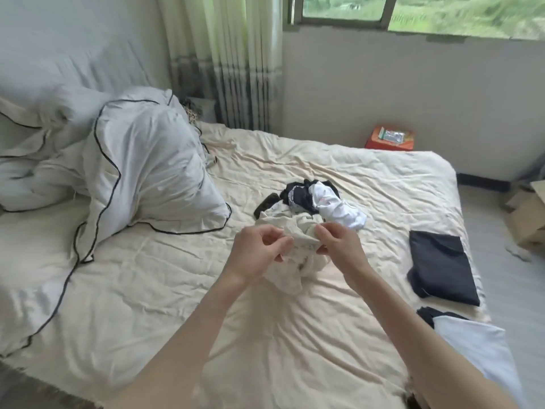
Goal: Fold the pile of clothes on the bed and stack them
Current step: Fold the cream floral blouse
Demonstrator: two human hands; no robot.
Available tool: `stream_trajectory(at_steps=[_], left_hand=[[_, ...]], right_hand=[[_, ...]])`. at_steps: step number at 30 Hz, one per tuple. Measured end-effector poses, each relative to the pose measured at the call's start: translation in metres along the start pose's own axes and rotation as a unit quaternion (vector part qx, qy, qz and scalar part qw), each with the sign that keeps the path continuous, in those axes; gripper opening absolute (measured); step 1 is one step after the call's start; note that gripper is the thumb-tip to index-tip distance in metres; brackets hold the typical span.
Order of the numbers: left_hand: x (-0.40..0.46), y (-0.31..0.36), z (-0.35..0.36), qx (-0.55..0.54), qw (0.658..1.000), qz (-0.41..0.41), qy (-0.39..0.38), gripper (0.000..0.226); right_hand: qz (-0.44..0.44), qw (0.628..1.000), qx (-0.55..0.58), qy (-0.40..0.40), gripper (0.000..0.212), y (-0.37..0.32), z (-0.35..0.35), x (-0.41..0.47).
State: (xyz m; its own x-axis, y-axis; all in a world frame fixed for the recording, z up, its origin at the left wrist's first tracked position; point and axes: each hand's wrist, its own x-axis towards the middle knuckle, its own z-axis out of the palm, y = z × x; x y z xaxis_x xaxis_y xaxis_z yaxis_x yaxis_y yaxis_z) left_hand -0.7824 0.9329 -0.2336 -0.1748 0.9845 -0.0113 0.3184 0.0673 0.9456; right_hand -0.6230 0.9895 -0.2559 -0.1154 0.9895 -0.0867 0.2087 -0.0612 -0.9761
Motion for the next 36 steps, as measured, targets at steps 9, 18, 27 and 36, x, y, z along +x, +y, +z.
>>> stream_trajectory(at_steps=[9,18,27,36], left_hand=[[-0.005,0.181,-0.053,-0.087,0.977,0.108,0.165,0.016],[-0.026,0.187,-0.131,-0.041,0.963,0.107,0.245,0.013],[-0.042,0.127,-0.168,-0.048,0.977,0.028,0.205,0.013],[-0.053,0.099,-0.181,-0.041,0.973,0.053,0.221,0.007]], right_hand=[[-0.259,0.962,-0.082,0.027,0.024,-0.102,0.006,-0.041],[-0.292,0.954,-0.031,-0.066,0.044,-0.168,0.031,-0.059],[-0.225,0.948,-0.08,-0.212,0.034,-0.156,0.091,-0.07],[-0.176,0.964,0.044,-0.193,0.015,-0.163,0.123,-0.068]])
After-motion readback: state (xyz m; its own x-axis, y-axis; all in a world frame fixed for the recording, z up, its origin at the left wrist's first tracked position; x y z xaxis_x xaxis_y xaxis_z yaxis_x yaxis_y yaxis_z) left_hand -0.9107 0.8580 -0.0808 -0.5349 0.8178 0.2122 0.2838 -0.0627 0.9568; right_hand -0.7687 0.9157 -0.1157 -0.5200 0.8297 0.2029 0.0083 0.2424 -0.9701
